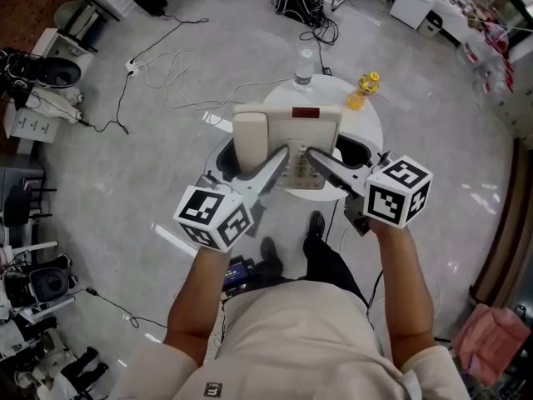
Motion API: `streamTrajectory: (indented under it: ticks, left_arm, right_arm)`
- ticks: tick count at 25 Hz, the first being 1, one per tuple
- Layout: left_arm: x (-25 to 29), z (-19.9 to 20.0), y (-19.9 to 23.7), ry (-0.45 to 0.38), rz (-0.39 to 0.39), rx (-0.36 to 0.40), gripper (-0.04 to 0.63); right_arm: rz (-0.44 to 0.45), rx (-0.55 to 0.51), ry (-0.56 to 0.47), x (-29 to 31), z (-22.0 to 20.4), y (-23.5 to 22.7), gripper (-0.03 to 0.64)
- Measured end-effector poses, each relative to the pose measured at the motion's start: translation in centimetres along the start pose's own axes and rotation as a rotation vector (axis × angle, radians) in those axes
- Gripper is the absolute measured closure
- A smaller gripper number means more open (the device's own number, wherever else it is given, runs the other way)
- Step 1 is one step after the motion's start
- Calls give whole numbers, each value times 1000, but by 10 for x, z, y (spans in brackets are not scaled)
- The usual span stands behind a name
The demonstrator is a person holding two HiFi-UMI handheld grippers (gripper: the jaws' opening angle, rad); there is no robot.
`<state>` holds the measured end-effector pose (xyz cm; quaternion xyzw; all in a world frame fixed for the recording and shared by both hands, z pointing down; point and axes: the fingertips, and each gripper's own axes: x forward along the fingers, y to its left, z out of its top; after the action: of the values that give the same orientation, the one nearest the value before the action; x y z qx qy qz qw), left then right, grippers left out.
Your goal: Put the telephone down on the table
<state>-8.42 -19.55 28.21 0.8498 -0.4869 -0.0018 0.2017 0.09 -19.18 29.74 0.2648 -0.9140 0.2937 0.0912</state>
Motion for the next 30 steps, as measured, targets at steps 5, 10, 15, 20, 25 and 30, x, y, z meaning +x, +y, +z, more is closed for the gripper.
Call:
streamTrajectory:
  ticks: [5, 10, 15, 20, 25, 30]
  left_arm:
    - [9, -23, 4, 34, 14, -27, 236]
    - [14, -40, 5, 60, 24, -53, 236]
    - [21, -58, 10, 91, 31, -73, 236]
    - [20, -73, 17, 107, 42, -107, 236]
    - [23, -82, 21, 114, 48, -125, 236]
    - [29, -95, 29, 132, 55, -149, 236]
  right_arm:
    - [-7, 17, 25, 1, -16, -14, 402]
    - [-11, 40, 46, 1, -30, -23, 402]
    - [-15, 62, 67, 5, -43, -35, 403]
    - [-13, 64, 92, 10, -55, -39, 403]
    - [-9, 69, 103, 14, -61, -44, 403]
    - [-13, 86, 122, 21, -70, -55, 403]
